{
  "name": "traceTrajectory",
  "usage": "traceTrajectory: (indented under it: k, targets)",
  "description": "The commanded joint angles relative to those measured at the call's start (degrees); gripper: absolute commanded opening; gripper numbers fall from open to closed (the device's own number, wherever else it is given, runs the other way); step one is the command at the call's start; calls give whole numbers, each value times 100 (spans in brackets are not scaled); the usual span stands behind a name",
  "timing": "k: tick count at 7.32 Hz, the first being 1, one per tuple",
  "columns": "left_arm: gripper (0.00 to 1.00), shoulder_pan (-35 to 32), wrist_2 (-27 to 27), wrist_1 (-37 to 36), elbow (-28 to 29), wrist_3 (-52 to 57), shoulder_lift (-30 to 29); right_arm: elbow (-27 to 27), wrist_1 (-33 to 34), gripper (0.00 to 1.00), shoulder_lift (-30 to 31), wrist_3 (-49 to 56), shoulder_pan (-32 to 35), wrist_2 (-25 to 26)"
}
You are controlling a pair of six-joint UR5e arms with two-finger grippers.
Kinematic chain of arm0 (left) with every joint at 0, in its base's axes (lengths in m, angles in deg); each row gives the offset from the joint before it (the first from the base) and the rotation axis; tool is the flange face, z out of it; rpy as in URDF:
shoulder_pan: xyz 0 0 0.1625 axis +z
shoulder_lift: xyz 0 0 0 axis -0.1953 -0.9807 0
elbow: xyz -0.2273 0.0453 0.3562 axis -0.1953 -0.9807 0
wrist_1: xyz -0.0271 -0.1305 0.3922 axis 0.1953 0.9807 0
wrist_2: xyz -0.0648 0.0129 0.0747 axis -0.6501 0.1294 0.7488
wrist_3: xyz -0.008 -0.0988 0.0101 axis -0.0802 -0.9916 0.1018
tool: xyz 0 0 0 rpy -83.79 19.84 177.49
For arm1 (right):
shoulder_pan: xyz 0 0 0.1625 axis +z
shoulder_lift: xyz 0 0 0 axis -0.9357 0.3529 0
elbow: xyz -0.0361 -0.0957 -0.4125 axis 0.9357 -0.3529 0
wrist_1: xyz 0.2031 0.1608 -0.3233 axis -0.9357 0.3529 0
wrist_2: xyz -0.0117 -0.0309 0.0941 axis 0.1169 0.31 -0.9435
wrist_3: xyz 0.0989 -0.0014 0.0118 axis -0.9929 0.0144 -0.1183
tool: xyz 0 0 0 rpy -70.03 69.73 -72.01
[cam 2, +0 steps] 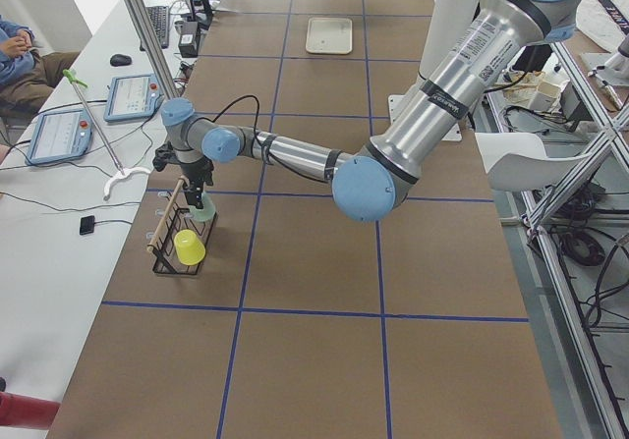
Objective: Left arm grabs green cup and hands to right arm on tray
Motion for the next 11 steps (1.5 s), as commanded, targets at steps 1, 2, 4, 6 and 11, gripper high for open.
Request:
traceTrajectory:
  k: [1,2,4,6,11]
  targets:
    - [97,-6,56,97,93,13,-10,0,0,100,0,0,-15,4]
    - [93,3,74,97,111,4,-10,0,0,100,0,0,-24,4]
    - [88,-6,293,123,111,-13,-19,0,0,100,0,0,-33,4]
    - [23,-6,293,124,94,-118,-28,0,0,100,0,0,-33,4]
    - [0,-173,241,36,-511,-180,94,35,-9,100,0,-17,-33,-5]
